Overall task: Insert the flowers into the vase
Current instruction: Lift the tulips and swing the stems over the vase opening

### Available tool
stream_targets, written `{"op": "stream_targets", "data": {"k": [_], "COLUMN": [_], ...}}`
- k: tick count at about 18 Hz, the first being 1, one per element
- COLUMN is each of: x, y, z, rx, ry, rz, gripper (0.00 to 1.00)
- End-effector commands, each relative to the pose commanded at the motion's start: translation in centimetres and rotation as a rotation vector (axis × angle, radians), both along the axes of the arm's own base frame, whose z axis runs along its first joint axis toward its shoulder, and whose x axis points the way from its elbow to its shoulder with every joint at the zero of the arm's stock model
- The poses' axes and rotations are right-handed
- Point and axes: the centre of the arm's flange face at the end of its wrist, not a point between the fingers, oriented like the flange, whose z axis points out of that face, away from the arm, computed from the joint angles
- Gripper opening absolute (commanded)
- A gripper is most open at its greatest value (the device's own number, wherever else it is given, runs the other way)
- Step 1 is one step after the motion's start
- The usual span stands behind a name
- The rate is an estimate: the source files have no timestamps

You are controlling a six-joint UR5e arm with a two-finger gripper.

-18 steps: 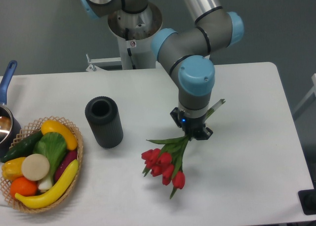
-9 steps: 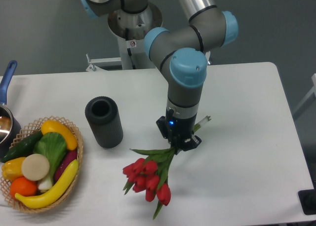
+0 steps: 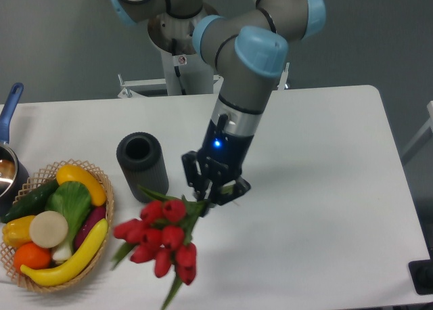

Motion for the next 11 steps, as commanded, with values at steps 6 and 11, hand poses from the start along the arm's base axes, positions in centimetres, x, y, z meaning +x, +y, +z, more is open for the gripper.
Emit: {"op": "stream_targets", "data": {"k": [6,11], "x": [2.6,5.5], "y": [-0.4,-4.3], "z": [2.1,3.9], "rx": [0.164,0.31], "ry": [-0.134,-0.215], "rz": [-0.089,-0.135], "gripper": [0.0,0.0]}}
